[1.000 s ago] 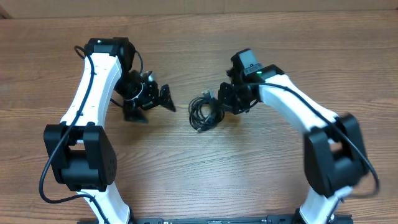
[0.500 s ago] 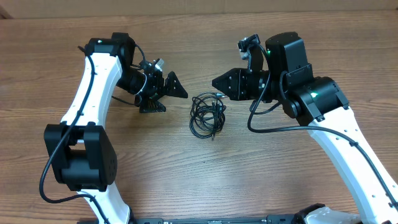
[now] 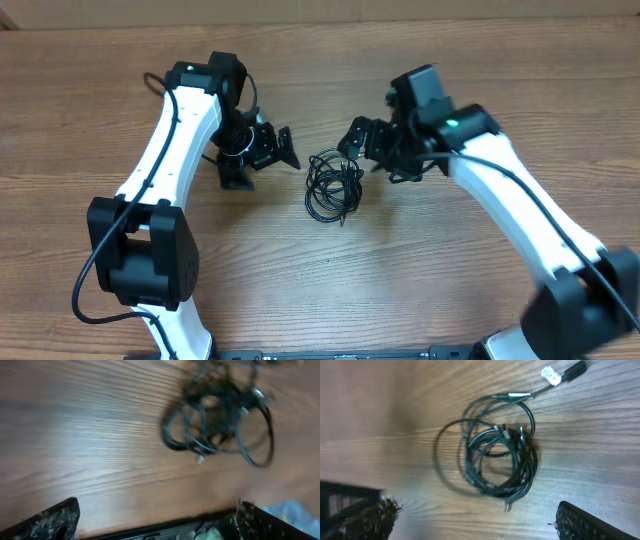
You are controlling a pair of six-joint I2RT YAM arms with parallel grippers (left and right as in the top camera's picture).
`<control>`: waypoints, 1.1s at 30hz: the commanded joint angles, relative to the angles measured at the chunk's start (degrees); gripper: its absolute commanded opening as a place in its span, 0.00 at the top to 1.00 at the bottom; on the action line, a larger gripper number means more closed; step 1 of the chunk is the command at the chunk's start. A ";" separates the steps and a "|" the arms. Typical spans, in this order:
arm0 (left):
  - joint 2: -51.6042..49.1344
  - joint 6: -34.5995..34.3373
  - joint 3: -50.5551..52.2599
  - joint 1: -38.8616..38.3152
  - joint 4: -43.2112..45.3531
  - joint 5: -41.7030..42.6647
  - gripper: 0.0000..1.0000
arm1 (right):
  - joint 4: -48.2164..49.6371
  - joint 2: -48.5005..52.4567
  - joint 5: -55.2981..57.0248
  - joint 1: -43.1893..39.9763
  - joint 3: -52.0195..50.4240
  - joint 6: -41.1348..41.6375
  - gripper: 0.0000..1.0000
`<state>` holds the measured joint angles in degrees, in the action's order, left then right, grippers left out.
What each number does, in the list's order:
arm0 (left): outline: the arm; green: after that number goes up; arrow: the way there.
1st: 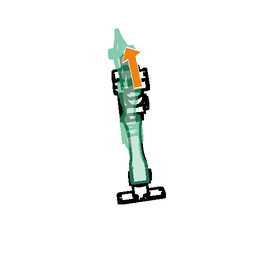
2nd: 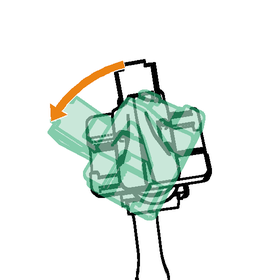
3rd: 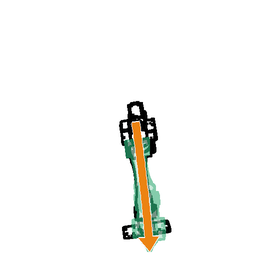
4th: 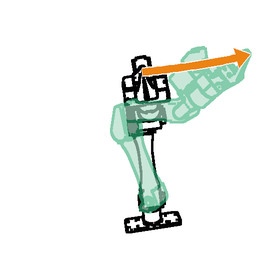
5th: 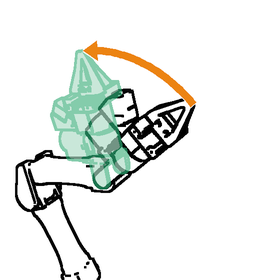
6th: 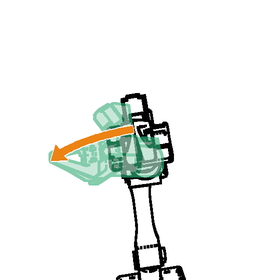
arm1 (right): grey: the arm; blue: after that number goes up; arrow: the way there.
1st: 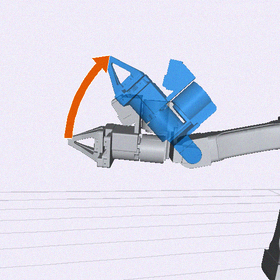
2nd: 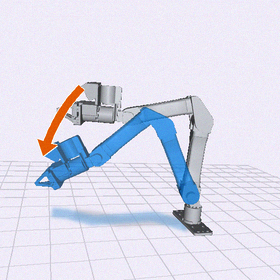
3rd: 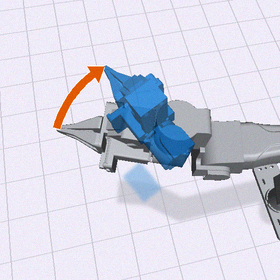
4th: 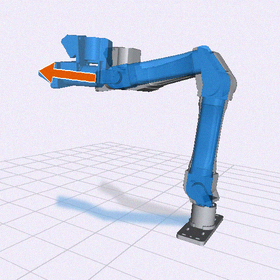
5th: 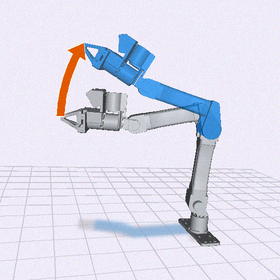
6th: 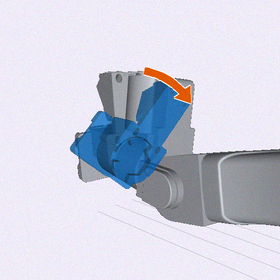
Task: Untangle cables
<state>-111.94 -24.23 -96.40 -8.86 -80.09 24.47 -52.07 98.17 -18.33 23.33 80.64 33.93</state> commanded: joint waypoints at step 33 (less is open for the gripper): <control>-0.57 -9.64 -1.20 9.20 0.61 -7.04 0.00 | 8.02 8.41 9.68 9.99 -0.79 -44.17 0.96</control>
<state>-111.94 -33.10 -96.40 0.75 -79.44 18.15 -45.23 106.48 -8.62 33.41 80.20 -13.89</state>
